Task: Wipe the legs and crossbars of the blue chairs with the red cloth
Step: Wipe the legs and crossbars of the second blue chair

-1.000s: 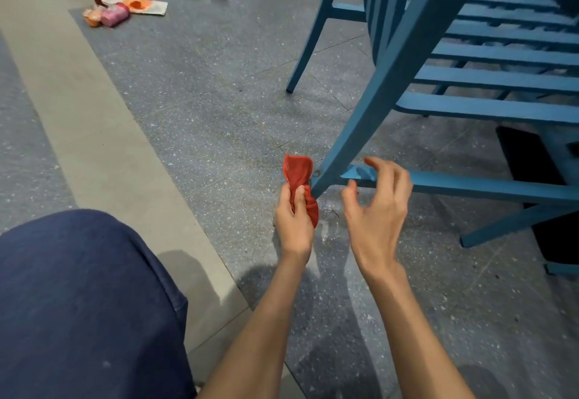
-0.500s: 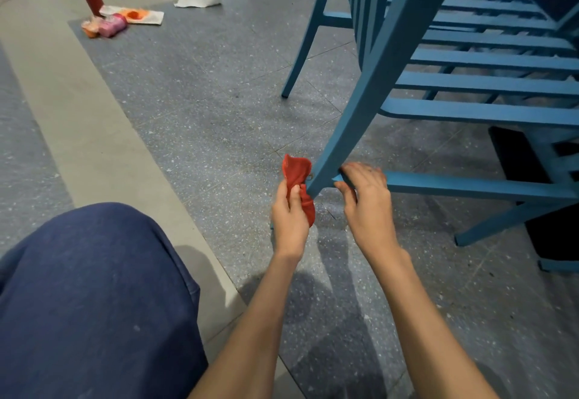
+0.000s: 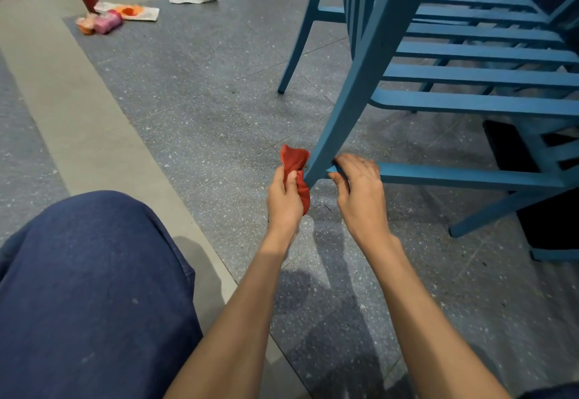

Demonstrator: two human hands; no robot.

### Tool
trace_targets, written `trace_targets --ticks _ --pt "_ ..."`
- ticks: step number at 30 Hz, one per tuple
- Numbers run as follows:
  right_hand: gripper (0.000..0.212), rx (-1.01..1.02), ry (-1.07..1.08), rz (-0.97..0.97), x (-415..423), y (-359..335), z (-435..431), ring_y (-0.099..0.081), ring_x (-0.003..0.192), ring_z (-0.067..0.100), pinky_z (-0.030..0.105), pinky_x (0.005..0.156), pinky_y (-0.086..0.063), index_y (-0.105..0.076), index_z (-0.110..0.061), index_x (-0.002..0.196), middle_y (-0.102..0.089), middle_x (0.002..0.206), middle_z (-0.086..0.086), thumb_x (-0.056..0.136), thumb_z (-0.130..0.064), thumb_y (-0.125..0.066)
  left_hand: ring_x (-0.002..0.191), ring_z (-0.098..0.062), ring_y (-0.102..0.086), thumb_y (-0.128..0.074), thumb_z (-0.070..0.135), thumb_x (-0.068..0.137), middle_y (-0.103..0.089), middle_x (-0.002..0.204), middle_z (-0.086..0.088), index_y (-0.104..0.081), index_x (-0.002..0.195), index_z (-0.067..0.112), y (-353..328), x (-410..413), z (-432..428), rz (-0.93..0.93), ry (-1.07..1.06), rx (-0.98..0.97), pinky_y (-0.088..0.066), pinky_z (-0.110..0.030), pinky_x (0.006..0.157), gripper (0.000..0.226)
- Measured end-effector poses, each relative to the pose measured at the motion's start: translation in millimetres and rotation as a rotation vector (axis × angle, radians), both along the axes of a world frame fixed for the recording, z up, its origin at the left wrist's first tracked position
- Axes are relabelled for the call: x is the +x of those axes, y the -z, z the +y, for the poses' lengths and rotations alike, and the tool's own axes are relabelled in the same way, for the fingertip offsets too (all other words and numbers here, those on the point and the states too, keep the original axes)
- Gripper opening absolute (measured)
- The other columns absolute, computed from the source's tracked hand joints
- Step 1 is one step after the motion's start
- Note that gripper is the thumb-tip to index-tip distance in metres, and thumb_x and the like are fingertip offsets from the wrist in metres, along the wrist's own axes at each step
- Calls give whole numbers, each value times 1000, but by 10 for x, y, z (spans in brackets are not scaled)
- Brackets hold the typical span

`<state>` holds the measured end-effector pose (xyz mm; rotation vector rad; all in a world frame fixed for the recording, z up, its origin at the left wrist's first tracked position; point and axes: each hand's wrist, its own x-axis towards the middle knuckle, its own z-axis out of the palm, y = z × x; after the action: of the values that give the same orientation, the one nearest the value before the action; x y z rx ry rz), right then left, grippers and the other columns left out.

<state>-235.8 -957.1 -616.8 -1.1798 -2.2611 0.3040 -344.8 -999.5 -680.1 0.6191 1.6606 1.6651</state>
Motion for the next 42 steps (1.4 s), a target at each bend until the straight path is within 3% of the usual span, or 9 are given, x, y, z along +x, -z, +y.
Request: trace_targets --ticks 3,8,14,19,25,29,33,36,42 --pt "26 2 1 3 -8 -8 -8 -58 105 25 50 102 -40 -64 -5 113 -67 110 8 87 -7 -63 98 -14 -63 -40 21 102 -67 103 0 -58 113 24 48 28 -25 20 1 54 -49 -25 86 22" --pt "28 -26 12 -18 -2 -23 -13 -57 108 26 50 104 -39 -64 -5 115 -67 113 8 88 -8 -63 93 -22 -63 -40 18 102 -67 101 -5 -61 111 24 80 -187 102 -121 59 -227 -53 -32 77 23" --pt "26 -2 7 -8 -5 -11 -17 -58 105 27 49 101 -40 -65 -4 113 -67 110 9 87 -5 -62 98 -13 -62 -47 26 99 -65 107 1 -50 119 18 -157 -90 94 -79 -31 -124 -49 -29 89 22" --pt "27 -5 10 -6 -1 8 -6 -58 108 26 49 103 -39 -64 -5 114 -67 112 8 88 -7 -62 85 -11 -57 -41 34 101 -59 90 7 -52 111 20 -39 57 -38 22 -81 -222 -41 -26 70 20" --pt "27 3 14 20 5 15 -11 -57 107 26 50 102 -40 -65 -4 113 -67 111 9 87 -6 -63 96 -28 -61 -38 32 102 -66 104 -12 -63 109 13 41 -101 182 26 -3 -418 -41 -31 73 33" --pt "26 15 12 30 3 41 2 -58 107 25 49 102 -39 -65 -6 112 -68 110 8 86 -7 -64 90 -24 -63 -41 33 101 -68 97 -8 -65 104 13 -154 -109 181 86 -9 -296 -47 -35 77 31" --pt "26 4 9 41 -5 62 5 -57 107 25 50 102 -39 -65 -7 112 -67 111 7 86 -8 -63 76 -11 -59 -43 33 100 -65 84 1 -61 96 18 -279 -16 77 148 -22 -83 -45 -24 69 24" --pt "25 -5 3 37 0 62 4 -57 106 25 50 101 -39 -65 -7 112 -67 110 6 87 -9 -63 71 -7 -55 -42 31 101 -61 81 4 -60 96 17 -171 -23 50 143 -13 -87 -44 -20 65 22" --pt "25 2 9 65 8 23 1 -56 105 24 50 101 -40 -66 -6 111 -68 108 7 86 -7 -64 86 -30 -69 -44 42 95 -72 92 -11 -61 86 25 -64 -289 297 66 212 -338 -54 -50 83 26"
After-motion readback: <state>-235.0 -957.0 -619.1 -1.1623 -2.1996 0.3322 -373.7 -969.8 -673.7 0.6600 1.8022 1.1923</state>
